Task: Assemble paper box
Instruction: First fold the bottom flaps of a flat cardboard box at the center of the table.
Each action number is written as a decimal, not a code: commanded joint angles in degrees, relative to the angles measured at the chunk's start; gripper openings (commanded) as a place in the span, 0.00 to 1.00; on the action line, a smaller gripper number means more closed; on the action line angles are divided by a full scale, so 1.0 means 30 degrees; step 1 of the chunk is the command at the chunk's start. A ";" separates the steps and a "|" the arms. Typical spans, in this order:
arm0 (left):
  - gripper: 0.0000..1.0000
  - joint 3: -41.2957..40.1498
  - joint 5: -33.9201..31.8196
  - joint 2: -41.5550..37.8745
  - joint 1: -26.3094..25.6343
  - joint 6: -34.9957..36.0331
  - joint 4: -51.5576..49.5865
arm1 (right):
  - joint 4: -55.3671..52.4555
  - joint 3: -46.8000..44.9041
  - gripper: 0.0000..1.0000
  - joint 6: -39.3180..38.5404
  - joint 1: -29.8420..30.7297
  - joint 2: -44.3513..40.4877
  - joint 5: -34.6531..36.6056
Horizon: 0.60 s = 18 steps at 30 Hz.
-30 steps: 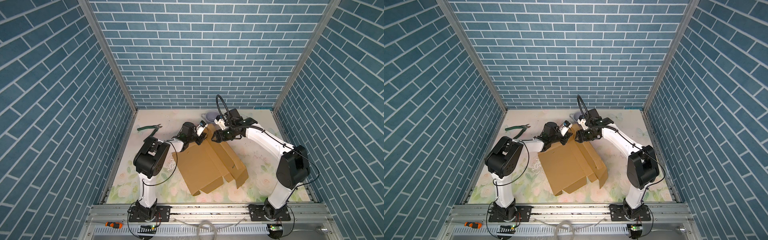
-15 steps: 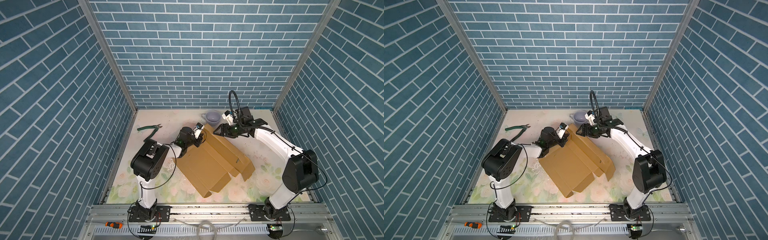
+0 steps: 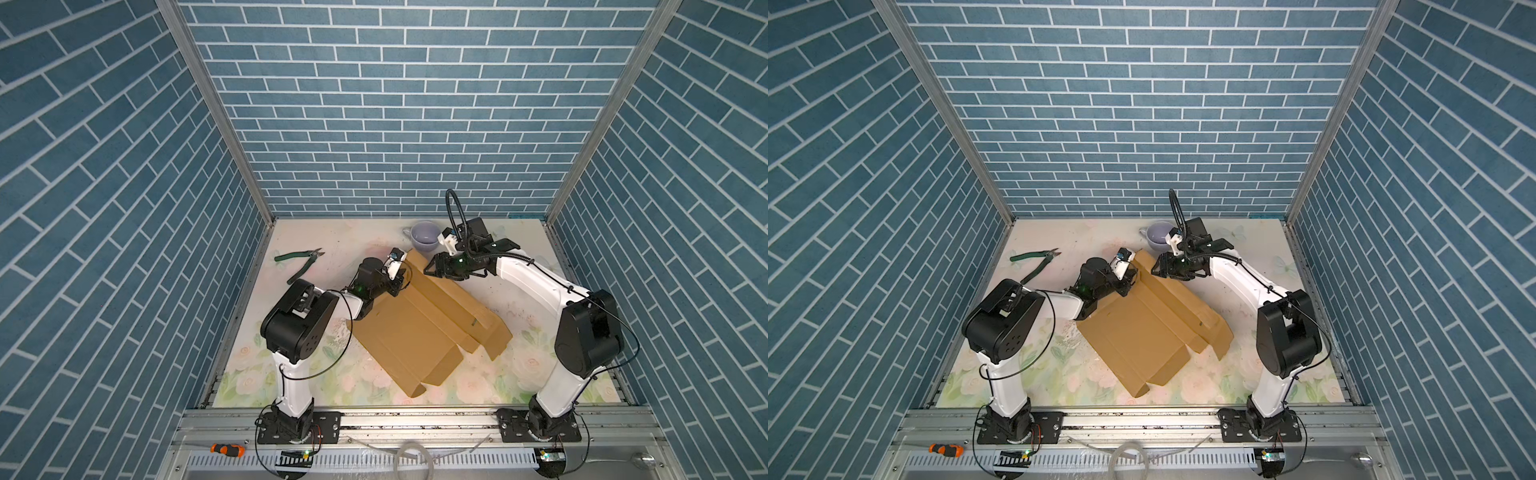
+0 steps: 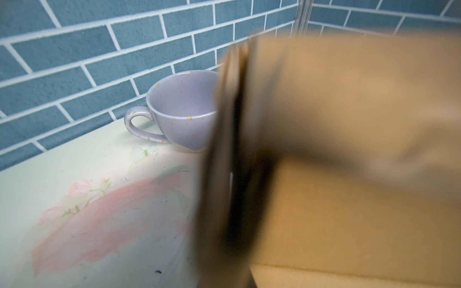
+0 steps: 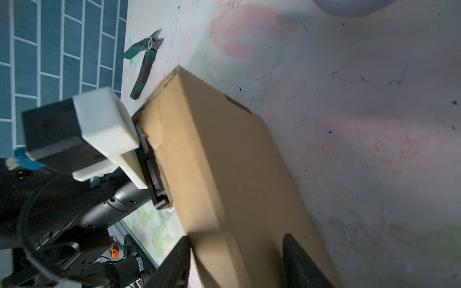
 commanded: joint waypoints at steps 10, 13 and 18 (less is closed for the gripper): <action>0.29 0.0822 0.0156 -0.0059 0.0106 -0.0418 0.0530 | -0.1239 0.0338 0.52 -0.0841 0.0136 0.0381 0.1354; 0.35 0.1150 0.0645 0.0152 0.0082 -0.0484 0.0189 | -0.1254 0.0411 0.51 -0.0814 0.0178 0.0408 0.1377; 0.44 0.2119 0.1036 0.0278 0.0107 -0.0053 -0.1145 | -0.1374 0.0463 0.49 -0.0912 0.0264 0.0378 0.1515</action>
